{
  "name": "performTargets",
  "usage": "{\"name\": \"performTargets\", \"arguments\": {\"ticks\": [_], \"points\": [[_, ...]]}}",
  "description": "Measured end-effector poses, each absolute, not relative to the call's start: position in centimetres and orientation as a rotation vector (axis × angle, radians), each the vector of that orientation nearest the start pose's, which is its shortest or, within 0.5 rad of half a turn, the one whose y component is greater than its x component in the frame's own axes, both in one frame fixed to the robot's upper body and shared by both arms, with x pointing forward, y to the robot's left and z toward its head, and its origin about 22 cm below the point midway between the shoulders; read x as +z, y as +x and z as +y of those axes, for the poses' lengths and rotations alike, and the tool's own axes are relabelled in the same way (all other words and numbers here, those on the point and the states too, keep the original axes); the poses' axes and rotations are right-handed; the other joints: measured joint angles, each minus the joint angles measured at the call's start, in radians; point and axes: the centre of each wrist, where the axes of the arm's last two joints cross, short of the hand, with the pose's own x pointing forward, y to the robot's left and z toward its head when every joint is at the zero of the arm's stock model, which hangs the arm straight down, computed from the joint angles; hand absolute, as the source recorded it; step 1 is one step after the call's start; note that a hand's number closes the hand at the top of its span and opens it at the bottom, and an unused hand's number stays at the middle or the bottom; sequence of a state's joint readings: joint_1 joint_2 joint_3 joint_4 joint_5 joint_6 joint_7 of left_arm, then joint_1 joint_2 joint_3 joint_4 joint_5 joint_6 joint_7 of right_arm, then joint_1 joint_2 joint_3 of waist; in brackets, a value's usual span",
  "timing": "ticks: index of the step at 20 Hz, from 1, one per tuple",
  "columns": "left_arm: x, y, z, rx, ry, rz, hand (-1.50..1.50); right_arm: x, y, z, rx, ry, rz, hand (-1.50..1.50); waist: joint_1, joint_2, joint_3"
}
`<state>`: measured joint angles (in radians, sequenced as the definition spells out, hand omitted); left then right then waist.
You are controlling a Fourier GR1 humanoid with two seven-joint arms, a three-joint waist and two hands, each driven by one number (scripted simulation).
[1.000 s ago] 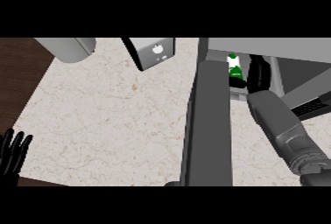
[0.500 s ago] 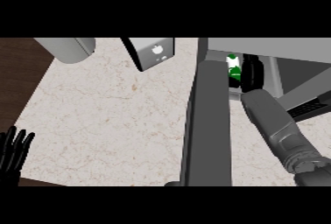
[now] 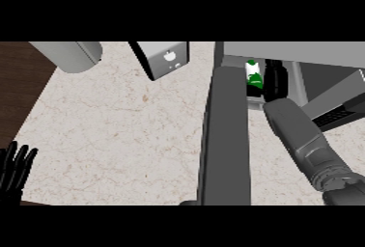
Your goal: Pick up the milk, place it into the microwave and close the microwave
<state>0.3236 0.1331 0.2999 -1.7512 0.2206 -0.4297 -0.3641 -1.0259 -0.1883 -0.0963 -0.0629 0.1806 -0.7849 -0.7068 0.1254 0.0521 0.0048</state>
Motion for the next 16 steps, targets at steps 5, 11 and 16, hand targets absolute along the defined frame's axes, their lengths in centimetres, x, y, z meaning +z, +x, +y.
{"name": "performTargets", "arguments": {"ticks": [5, 11, 16], "points": [[0.4, 14.1, 34.4, 0.001, -0.024, -1.889, -1.5, -0.7, 41.8, -22.1, 0.329, -0.905, -1.808, -1.5, -0.013, -0.006, 0.0], [0.1, 13.5, 34.3, 0.008, -0.011, -1.888, -1.5, -1.9, 41.0, -22.4, 0.308, -0.821, -1.826, -1.5, -0.03, -0.014, 0.0], [0.2, 12.9, 33.2, 0.014, -0.008, -1.886, -1.5, -3.6, 39.8, -23.0, 0.275, -0.672, -1.856, -1.5, -0.05, -0.023, 0.0]]}}
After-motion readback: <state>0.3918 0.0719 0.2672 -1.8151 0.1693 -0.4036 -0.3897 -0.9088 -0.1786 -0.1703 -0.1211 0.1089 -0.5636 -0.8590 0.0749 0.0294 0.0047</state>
